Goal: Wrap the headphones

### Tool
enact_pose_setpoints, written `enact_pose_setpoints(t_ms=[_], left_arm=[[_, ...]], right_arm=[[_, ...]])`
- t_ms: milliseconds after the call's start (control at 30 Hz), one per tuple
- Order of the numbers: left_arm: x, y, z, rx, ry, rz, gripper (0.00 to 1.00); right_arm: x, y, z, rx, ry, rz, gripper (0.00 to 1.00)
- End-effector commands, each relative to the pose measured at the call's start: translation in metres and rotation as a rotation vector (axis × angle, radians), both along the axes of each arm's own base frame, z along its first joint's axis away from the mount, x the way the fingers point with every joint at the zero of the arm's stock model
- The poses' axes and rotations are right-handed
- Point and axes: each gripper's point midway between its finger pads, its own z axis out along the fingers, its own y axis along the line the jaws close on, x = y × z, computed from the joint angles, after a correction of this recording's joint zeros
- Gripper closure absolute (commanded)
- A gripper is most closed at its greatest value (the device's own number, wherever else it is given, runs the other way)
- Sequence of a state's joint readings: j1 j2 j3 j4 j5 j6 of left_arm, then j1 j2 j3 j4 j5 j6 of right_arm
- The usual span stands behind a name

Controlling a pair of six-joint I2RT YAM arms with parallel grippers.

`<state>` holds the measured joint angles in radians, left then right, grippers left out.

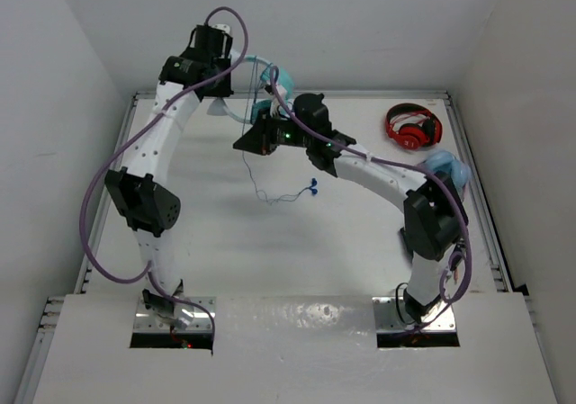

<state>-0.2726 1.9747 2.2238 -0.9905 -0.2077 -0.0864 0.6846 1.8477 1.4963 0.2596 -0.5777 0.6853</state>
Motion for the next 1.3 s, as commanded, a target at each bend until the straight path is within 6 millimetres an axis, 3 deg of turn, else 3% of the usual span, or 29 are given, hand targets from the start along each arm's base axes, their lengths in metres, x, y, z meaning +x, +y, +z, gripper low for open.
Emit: enact_pose_setpoints(t_ms=[0,167,200,333,400,467,567,700,933,1100,1167,1267], left_arm=[[-0.002,0.011,0.158,-0.16,-0.442,0.044,1.0],[-0.02,0.014,0.201,-0.158,-0.541,0.016,1.0],[-0.022,0.014,0.205,-0.153,-0.549,0.009,1.0],[-0.033,0.017,0.221,-0.149,-0.582,0.001,1.0],[-0.037,0.018,0.228,-0.155,-0.596,-0.003,1.0],[-0.041,0.014,0.234,-0.168,-0.606,-0.022,1.0],[-0.046,0.009,0.243,-0.195,-0.622,-0.047,1.0],[-0.049,0.006,0.247,-0.21,-0.629,-0.062,1.0],[-0.058,0.013,0.263,-0.199,-0.669,-0.051,1.0],[-0.064,0.01,0.274,-0.212,-0.694,-0.075,1.0],[-0.065,0.006,0.276,-0.227,-0.697,-0.093,1.0],[-0.067,0.005,0.278,-0.237,-0.701,-0.102,1.0]], right_arm=[[-0.023,0.009,-0.012,0.074,-0.029,0.049,1.0],[-0.022,0.005,-0.032,0.092,-0.061,0.025,1.0],[-0.019,0.006,-0.029,0.112,-0.085,0.013,1.0],[-0.012,0.006,-0.054,0.125,-0.072,-0.027,1.0],[-0.009,0.006,-0.056,0.16,-0.07,-0.043,1.0],[-0.005,0.008,-0.069,0.17,-0.053,-0.057,0.91],[0.002,0.01,-0.071,0.205,-0.062,-0.073,0.79],[0.01,0.013,-0.099,0.158,-0.076,-0.093,0.66],[0.012,-0.018,-0.156,0.021,-0.046,-0.154,0.59],[0.006,-0.037,-0.194,-0.064,0.009,-0.159,0.61],[0.006,-0.036,-0.199,-0.071,0.02,-0.15,0.7],[0.005,-0.035,-0.204,-0.054,0.048,-0.139,0.7]])
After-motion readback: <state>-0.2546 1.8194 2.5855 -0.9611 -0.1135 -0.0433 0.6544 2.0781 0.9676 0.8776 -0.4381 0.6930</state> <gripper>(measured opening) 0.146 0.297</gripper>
